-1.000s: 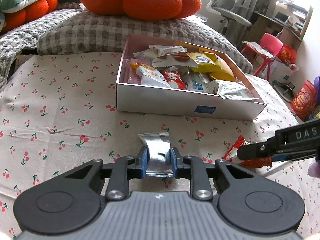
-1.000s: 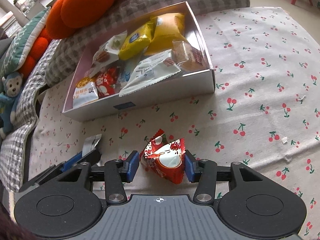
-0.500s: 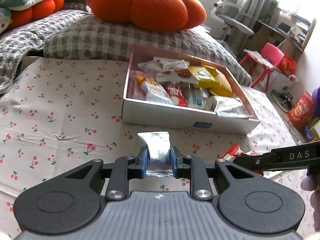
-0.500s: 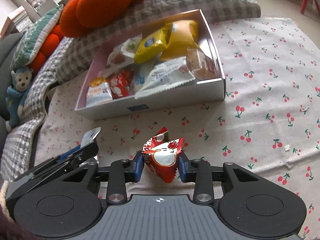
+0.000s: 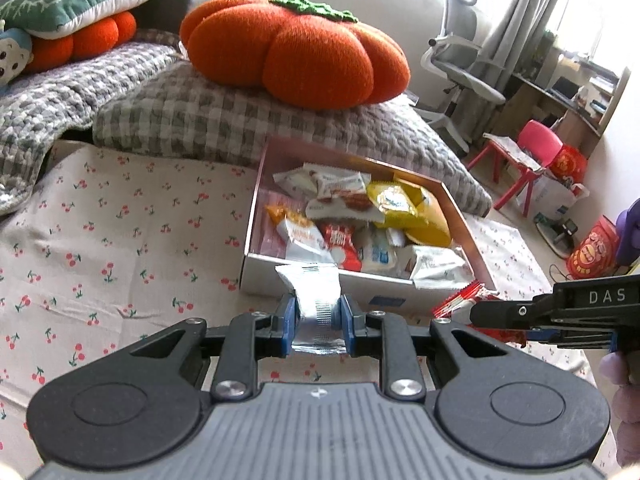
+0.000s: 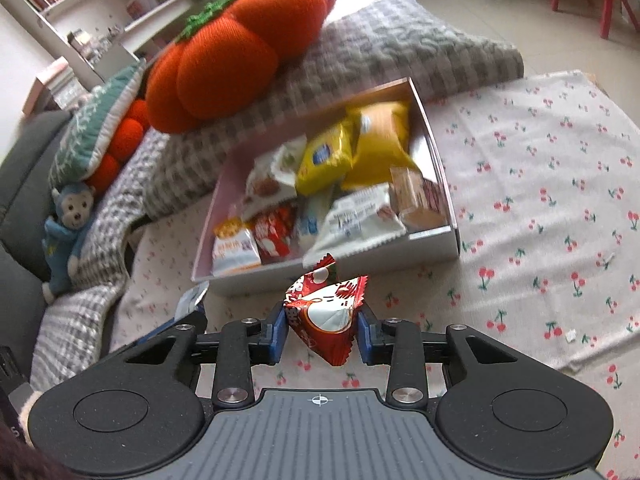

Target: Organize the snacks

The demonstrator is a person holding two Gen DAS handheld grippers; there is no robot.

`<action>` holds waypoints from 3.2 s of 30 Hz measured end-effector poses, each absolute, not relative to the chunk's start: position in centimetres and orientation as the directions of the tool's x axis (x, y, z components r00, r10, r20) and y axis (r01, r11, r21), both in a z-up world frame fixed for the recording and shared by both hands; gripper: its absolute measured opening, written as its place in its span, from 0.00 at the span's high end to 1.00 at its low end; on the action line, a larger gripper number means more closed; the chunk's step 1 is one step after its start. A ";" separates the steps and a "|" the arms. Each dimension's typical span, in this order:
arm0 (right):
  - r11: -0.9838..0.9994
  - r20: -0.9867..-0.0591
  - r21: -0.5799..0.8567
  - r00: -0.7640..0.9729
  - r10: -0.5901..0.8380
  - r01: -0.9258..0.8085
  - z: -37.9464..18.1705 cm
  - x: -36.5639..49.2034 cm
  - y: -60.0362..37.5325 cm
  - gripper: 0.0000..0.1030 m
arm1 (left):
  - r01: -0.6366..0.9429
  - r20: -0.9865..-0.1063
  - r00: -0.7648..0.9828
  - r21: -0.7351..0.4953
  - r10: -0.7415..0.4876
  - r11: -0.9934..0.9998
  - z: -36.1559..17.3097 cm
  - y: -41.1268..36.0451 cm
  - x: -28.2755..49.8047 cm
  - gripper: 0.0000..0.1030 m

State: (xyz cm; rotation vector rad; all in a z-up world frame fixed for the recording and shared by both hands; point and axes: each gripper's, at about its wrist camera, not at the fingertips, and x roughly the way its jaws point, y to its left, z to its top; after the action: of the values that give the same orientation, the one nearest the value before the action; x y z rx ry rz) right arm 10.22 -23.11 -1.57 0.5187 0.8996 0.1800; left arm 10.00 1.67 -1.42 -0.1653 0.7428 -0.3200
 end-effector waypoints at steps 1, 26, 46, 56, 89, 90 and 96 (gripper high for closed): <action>0.860 -0.690 0.506 0.628 0.361 0.062 -1.4 10.3 -23.2 0.67 | 0.226 -0.633 0.695 -0.257 -0.340 0.940 -1.3 1.7 10.1 0.79; 0.827 -0.563 0.562 0.742 0.363 0.023 -2.0 15.6 -23.3 0.67 | 0.192 -0.606 0.745 -0.207 -0.280 0.959 -1.9 0.0 17.4 0.79; 0.791 -0.565 0.611 0.711 0.418 0.020 -4.4 17.9 -23.9 0.66 | 0.205 -0.633 0.731 -0.155 -0.257 0.966 -3.0 -0.4 21.9 0.79; 0.795 -0.570 0.607 0.706 0.420 0.016 -3.8 17.5 -23.8 0.36 | 0.193 -0.638 0.728 -0.162 -0.252 0.968 -3.0 -0.5 21.5 0.57; 0.936 -0.692 0.343 0.695 0.195 0.078 0.8 6.2 -25.1 0.13 | 0.117 -0.772 0.617 -0.099 -0.150 0.988 -0.8 0.2 9.1 0.00; 0.942 -0.698 0.328 0.691 0.189 0.074 0.8 5.9 -24.8 0.13 | 0.112 -0.774 0.615 -0.101 -0.149 0.989 -0.8 0.4 8.7 0.00; 0.960 -0.706 0.275 0.688 0.170 0.045 0.5 4.1 -23.3 0.10 | 0.096 -0.779 0.614 -0.084 -0.125 0.992 -0.3 0.4 6.3 0.00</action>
State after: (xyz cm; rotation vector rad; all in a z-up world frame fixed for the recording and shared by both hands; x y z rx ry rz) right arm 4.11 -23.35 0.45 0.2819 0.8120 0.0707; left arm 6.29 0.43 -0.26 -0.0346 0.9010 -0.1277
